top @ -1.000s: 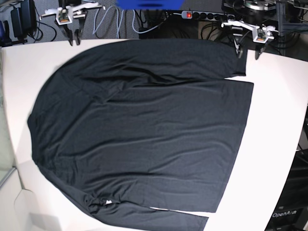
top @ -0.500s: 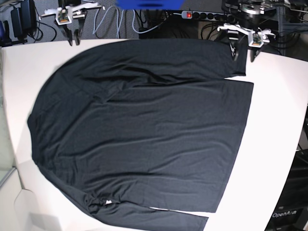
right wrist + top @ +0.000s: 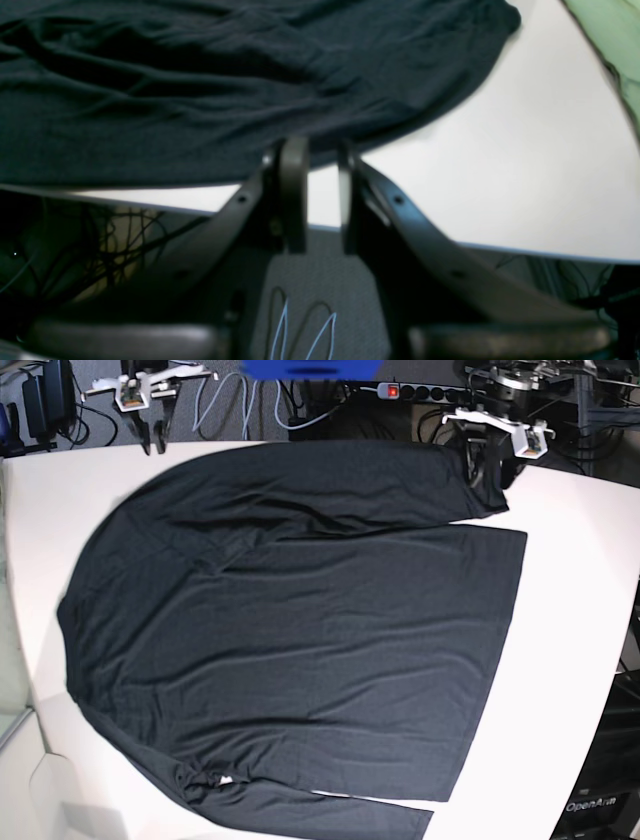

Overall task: Fold the T-shirt properly
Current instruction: 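Lower the left gripper and pinch the shoulder corner beneath it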

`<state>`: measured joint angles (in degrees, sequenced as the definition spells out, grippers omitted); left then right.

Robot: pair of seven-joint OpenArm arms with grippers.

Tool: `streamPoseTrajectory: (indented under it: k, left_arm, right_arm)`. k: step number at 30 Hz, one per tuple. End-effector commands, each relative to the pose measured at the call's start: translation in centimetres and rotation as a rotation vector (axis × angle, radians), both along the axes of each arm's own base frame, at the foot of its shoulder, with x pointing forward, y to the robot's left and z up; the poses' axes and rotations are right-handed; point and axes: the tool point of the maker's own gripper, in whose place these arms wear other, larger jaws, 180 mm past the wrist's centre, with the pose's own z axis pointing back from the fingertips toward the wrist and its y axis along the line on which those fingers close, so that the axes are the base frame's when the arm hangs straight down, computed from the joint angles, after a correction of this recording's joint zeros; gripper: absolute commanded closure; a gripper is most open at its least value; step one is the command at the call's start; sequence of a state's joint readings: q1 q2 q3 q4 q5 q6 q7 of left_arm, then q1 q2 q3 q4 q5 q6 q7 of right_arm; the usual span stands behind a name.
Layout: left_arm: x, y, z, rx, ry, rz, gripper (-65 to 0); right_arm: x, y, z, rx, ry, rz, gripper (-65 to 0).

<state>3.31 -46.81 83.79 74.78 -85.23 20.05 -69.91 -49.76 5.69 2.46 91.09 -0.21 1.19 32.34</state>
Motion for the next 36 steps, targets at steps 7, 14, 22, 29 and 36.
streamPoseTrajectory:
  k: [7,14,22,29,36]
  left_arm:
    - [-0.9,-0.8,0.0,-0.044,0.008,-0.003,-34.3]
    - [-1.0,-0.7,-0.1,-0.041,0.011,-0.003,-17.2]
    - [-1.0,-0.8,0.0,-0.045,0.010,-0.002,-4.2]
    - [-0.9,-0.8,0.2,-0.050,0.006,-0.002,0.0]
    - [-1.2,-1.0,0.4,-0.064,0.006,0.005,0.0]
  right_arm:
    - [-0.1,-0.2,0.7,-0.006,-0.025,-0.001,-12.5]
    - [-0.1,-0.2,0.7,-0.006,-0.025,-0.001,-12.5]
    - [-0.2,-0.2,0.7,-0.006,-0.023,-0.001,-12.5]
    - [0.0,-0.2,0.9,-0.007,-0.033,-0.001,-12.5]
    - [1.0,-1.1,2.5,-0.031,-0.081,-0.015,-12.7]
